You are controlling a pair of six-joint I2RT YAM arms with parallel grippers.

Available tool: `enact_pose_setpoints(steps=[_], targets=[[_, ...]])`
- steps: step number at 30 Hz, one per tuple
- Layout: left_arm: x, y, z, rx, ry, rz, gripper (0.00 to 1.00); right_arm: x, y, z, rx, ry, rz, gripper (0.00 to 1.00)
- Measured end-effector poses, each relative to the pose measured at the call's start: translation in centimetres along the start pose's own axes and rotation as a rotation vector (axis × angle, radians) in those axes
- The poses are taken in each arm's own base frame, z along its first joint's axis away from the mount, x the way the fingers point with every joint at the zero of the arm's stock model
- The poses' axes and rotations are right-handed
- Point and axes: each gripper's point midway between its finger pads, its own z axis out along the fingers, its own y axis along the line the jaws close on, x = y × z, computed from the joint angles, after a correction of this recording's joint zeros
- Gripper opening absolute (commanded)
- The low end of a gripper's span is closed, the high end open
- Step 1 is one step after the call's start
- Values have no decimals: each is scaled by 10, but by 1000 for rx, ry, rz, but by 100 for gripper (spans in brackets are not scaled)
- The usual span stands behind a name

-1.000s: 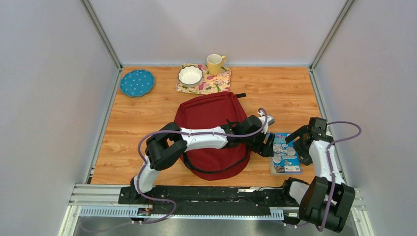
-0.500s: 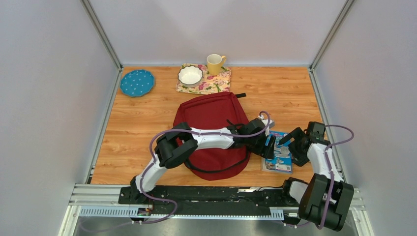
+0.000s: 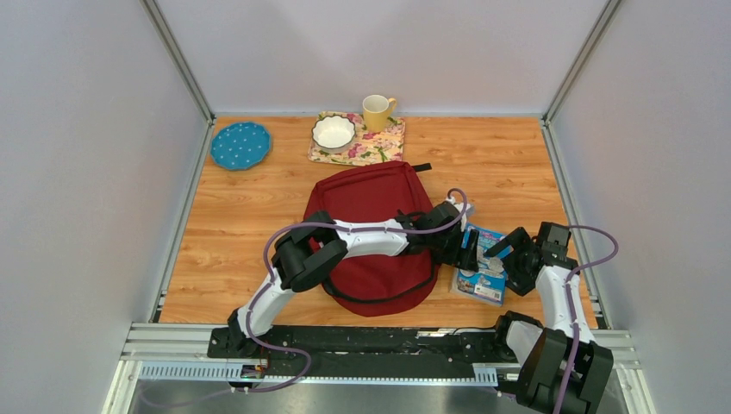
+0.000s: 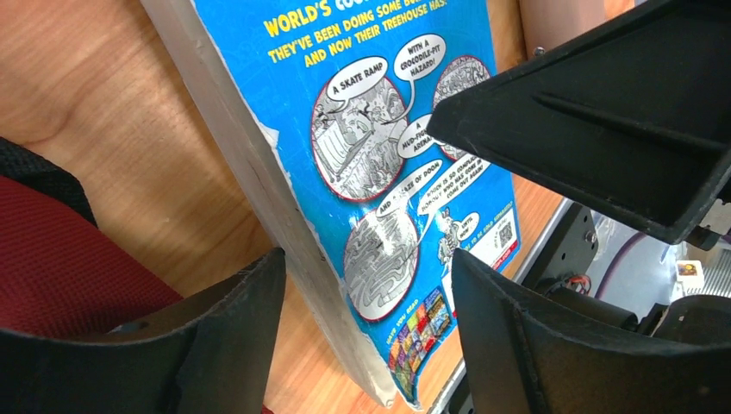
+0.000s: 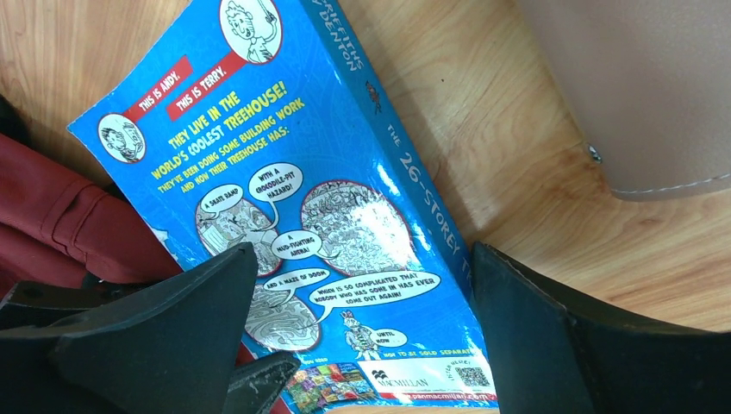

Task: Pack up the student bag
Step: Pick up the book from the center of the board.

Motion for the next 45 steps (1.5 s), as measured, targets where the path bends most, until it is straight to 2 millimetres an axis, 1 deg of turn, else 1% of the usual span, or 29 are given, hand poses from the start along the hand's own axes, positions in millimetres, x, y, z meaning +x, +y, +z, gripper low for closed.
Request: enact_pose_setpoints(steps=[1, 3, 4, 5, 6, 8, 10, 12, 13, 17, 20, 24, 28, 37, 41, 45], targets=[[0, 1, 0, 1, -1, -4, 64, 0, 0, 0, -1, 2, -3, 94], [0, 5, 1, -3, -6, -9, 60, 0, 0, 1, -1, 6, -5, 95], [0, 8, 1, -8, -10, -12, 52, 1, -1, 1, -1, 8, -7, 94], [0, 10, 0, -8, -15, -15, 47, 1, 0, 1, -3, 8, -7, 94], [0, 12, 0, -13, -19, -12, 45, 1, 0, 1, -5, 9, -9, 94], [1, 16, -1, -24, -20, -15, 46, 1, 1, 1, -10, 9, -10, 94], [1, 18, -1, -27, -20, -18, 52, 1, 1, 1, -15, 8, -11, 94], [1, 17, -1, -21, -20, -19, 54, 1, 2, 0, -20, 5, -12, 94], [1, 16, -1, -16, -20, -19, 57, 1, 2, 0, -22, 4, -13, 94], [0, 12, -1, 4, -21, -20, 57, 1, 2, 1, -24, 5, -14, 94], [0, 12, -1, 15, -25, -23, 54, 1, 2, 1, -26, 3, -13, 94], [0, 12, -4, 15, -32, -20, 45, 2, 1, 1, -29, 0, -14, 94], [-5, 9, -9, 18, -46, -17, 42, 1, 2, 1, -33, -1, -14, 93], [-21, -13, -26, 55, -89, 12, 43, 2, 9, 2, -72, 3, -18, 93], [-26, -24, -29, 87, -89, 19, 43, 2, 10, 2, -81, 4, -19, 93], [-26, -28, -29, 98, -77, 16, 45, 2, 11, 2, -88, 3, -20, 93]])
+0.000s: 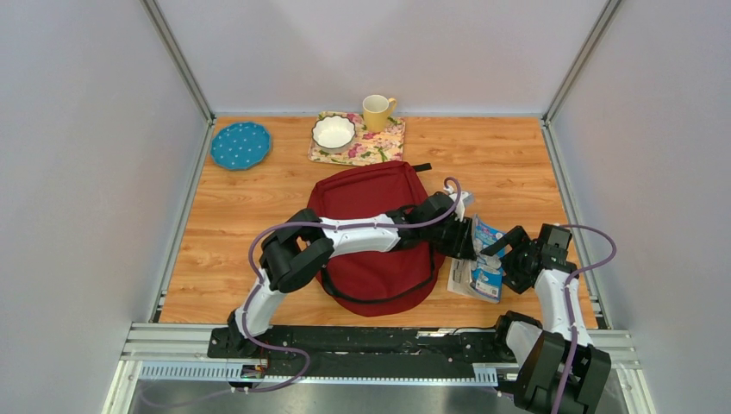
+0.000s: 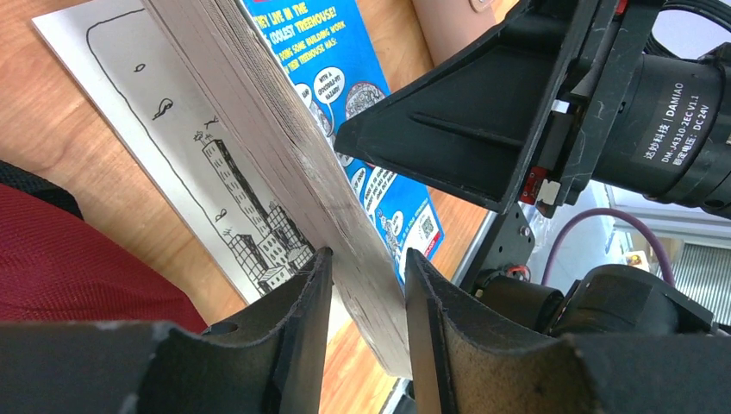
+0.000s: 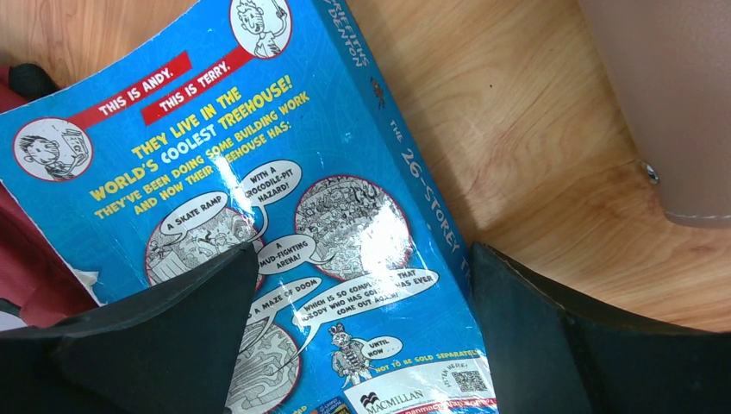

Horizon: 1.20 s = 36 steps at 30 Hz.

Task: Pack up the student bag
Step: Pick up the book from the center of the board.

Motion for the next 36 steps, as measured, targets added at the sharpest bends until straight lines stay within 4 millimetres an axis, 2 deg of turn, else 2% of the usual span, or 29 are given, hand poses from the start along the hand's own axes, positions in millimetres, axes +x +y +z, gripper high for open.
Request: enact_pose_setpoints(steps=[7, 11, 14, 18, 19, 21, 23, 26, 28, 31, 32, 33, 36], targets=[[6, 8, 4, -38, 35, -14, 47, 0, 0, 0, -2, 0, 1, 93], [12, 17, 6, -66, 53, -23, 43, 0, 1, 0, -9, 2, 2, 93], [13, 20, 7, -78, 56, -26, 37, 0, 2, 0, -10, 1, 2, 93], [11, 19, 8, -77, 57, -26, 15, 0, 2, 0, -11, 1, 2, 93], [11, 18, 8, -77, 56, -29, 17, 0, 2, 0, -11, 1, 2, 93], [9, 17, 9, -73, 54, -27, 28, 0, 2, 0, -11, 2, 2, 93], [9, 18, 10, -72, 56, -29, 30, 0, 2, 0, -13, 1, 1, 93], [10, 20, 10, -71, 61, -33, 40, 1, 2, 0, -15, 0, 1, 93], [10, 20, 12, -66, 63, -33, 40, 1, 2, 0, -16, -1, 0, 93], [12, 21, 14, -60, 68, -33, 21, 1, 2, 0, -17, -1, 0, 93], [13, 21, 15, -58, 70, -35, 8, 1, 2, 0, -17, -1, 0, 93], [13, 21, 15, -55, 73, -36, 2, 1, 2, 0, -17, -1, 0, 93], [10, 19, 16, -42, 74, -44, 0, 1, 3, 0, -19, 0, -1, 93]])
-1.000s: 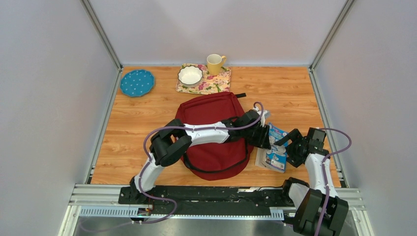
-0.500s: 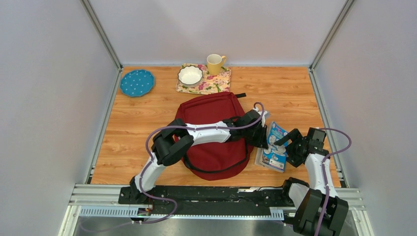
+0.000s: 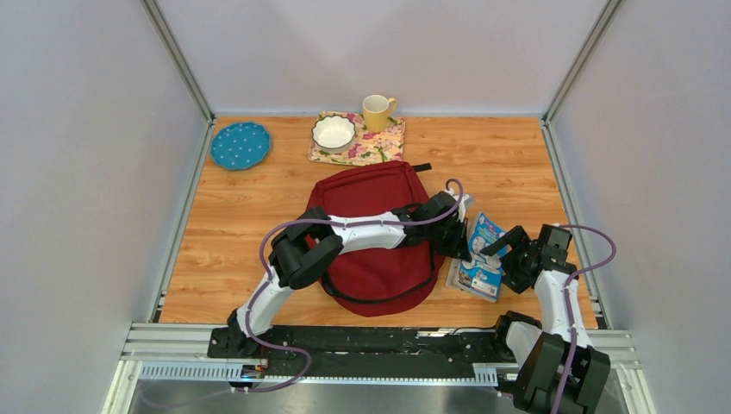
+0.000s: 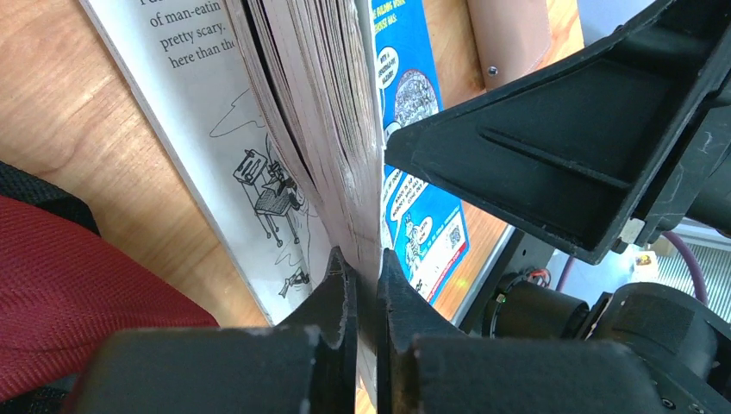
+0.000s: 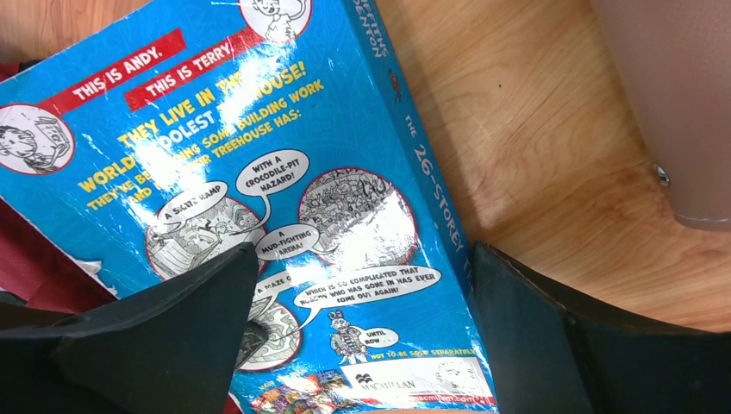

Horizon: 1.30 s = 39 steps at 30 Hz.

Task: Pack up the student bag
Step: Pick up the book from the center of the board.

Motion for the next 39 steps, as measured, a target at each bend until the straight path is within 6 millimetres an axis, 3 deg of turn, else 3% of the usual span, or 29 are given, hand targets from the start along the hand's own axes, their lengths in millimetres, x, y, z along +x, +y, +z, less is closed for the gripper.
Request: enact_pose_setpoints(steps=[5, 8, 11, 13, 15, 17, 19, 24, 28, 32, 39], targets=[[0, 1, 0, 3, 3, 9, 0, 1, 0, -2, 0, 2, -6, 91], [1, -1, -1, 14, 12, 25, 0, 0, -1, -17, 39, -10, -12, 91], [4, -13, -7, 50, 27, 61, 0, -19, 28, -54, -63, -162, -56, 92], [3, -23, -15, 70, 29, 92, 0, -34, 58, -94, -178, -310, -99, 92], [-2, -34, -26, 86, 19, 125, 0, -44, 82, -128, -256, -402, -122, 92], [-12, -51, -45, 111, -10, 164, 0, -50, 95, -147, -292, -444, -131, 92], [-22, -65, -67, 132, -50, 195, 0, -50, 96, -148, -288, -436, -126, 91], [-49, -89, -147, 166, -209, 279, 0, -36, 93, -142, -286, -363, -143, 90], [-54, -84, -197, 145, -327, 316, 0, -22, 110, -151, -386, -328, -225, 90], [-46, -77, -226, 132, -380, 336, 0, -4, 140, -160, -578, -252, -289, 90], [-26, -69, -248, 143, -424, 357, 0, 23, 174, -171, -836, -89, -354, 91]])
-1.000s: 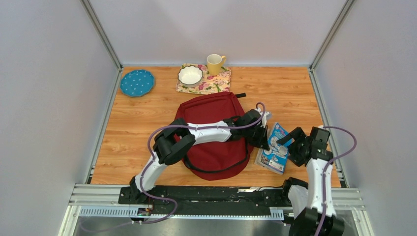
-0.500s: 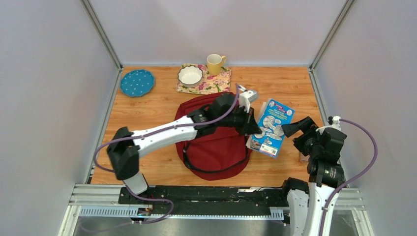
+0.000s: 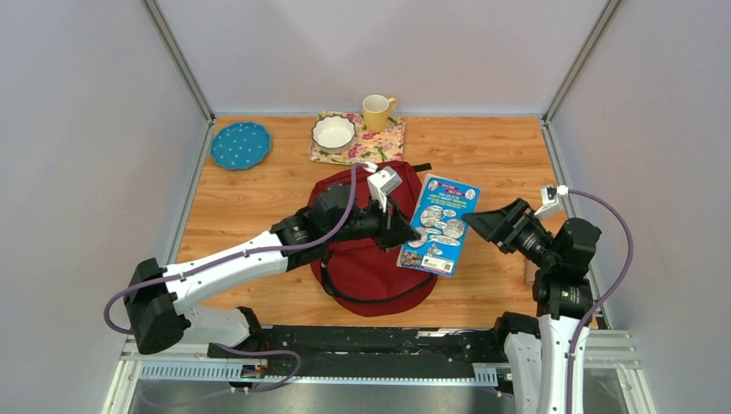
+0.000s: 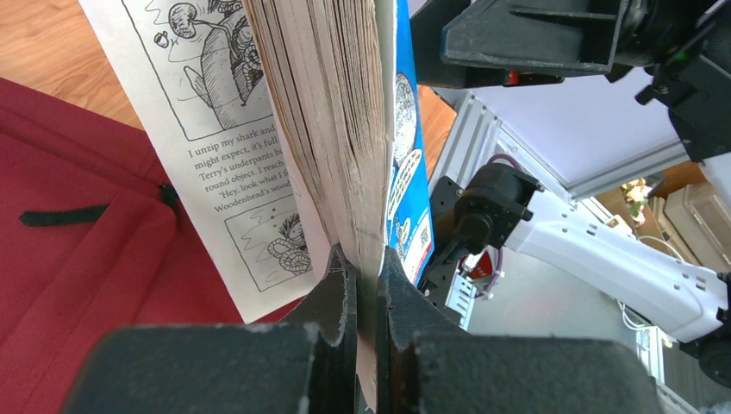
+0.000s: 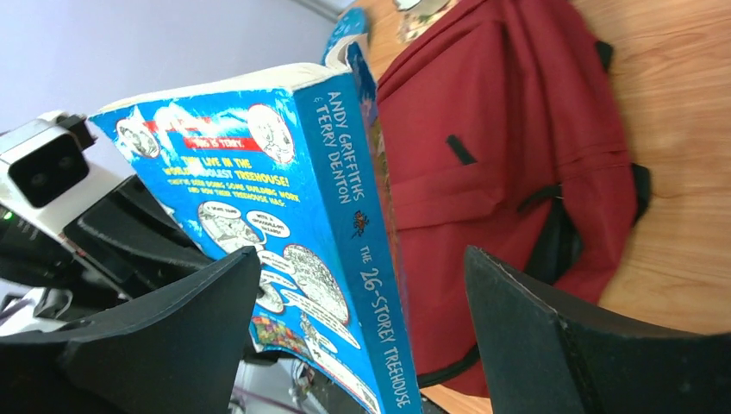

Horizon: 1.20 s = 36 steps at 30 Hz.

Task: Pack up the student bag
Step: Pick up the book from the center of the board.

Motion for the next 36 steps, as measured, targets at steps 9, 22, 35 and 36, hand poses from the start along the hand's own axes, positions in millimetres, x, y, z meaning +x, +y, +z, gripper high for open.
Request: enact_pose_setpoints(steps=[9, 22, 35, 36], targets=[[-8, -18, -6, 103, -58, 24, 0, 20, 21, 5, -165, 121, 1, 89], [-12, -19, -2, 140, -76, 1, 69, 27, 47, 4, -324, 169, 6, 0], [-19, 1, -19, 42, -227, 12, 73, 46, 87, -4, -498, 290, 16, 0], [-22, -1, -19, 52, -238, 9, 74, 49, 91, -4, -514, 306, 12, 0]])
